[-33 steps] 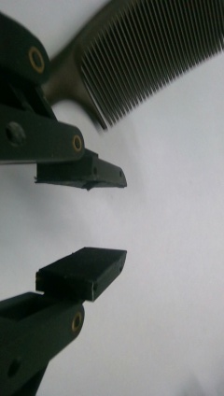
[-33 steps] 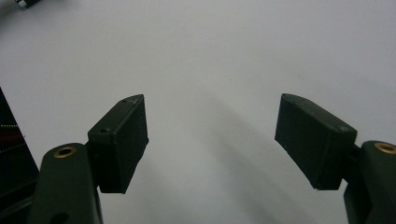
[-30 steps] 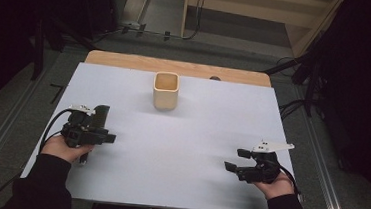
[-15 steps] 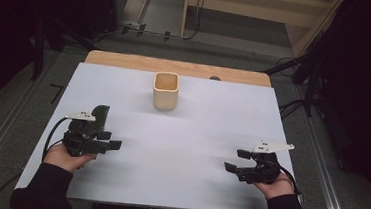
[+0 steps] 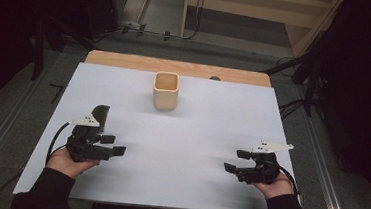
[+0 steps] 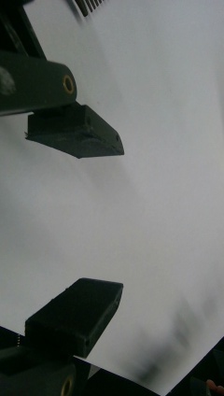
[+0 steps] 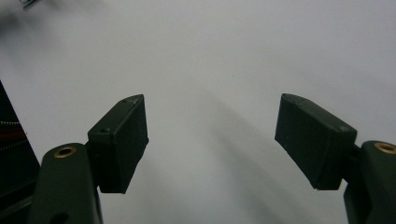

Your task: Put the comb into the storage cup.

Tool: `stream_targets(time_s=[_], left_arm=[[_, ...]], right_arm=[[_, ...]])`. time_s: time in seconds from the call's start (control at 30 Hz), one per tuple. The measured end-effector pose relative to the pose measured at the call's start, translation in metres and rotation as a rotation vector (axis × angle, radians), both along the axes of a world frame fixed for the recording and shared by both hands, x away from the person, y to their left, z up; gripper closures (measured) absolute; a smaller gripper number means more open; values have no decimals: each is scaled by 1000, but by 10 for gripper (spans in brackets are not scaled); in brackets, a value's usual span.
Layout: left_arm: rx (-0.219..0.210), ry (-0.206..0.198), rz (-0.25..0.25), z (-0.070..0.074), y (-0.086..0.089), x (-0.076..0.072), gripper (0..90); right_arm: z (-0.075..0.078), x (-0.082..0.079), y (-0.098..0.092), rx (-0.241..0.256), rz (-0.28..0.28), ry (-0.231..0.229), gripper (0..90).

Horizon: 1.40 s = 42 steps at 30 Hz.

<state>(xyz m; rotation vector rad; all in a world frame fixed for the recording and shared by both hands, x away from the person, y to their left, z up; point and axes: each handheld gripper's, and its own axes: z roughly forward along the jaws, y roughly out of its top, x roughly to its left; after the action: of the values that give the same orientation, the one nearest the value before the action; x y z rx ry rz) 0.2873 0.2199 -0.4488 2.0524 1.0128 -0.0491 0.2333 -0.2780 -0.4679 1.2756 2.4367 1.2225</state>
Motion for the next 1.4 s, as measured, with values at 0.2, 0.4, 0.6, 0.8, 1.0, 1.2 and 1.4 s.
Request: stream_targets(time_s=[0.2,0.4,0.6,0.8,1.0,1.2,1.4], left_arm=[[-3,-12,37,6,6,2,255],[0,-36,91,12,17,2,254],[-1,-47,142,14,32,0,253],[6,-52,207,14,45,-4,254],[14,-58,252,13,53,-6,253],[45,-58,310,9,59,-5,254],[98,-48,347,5,59,-4,255]], right_arm=[[0,1,0,1,4,-2,235],[0,3,2,5,12,0,235],[1,7,5,6,28,-4,234],[2,7,7,9,36,-11,233],[4,3,9,13,43,-23,231],[5,1,7,24,42,-29,231],[4,6,12,19,59,-24,231]])
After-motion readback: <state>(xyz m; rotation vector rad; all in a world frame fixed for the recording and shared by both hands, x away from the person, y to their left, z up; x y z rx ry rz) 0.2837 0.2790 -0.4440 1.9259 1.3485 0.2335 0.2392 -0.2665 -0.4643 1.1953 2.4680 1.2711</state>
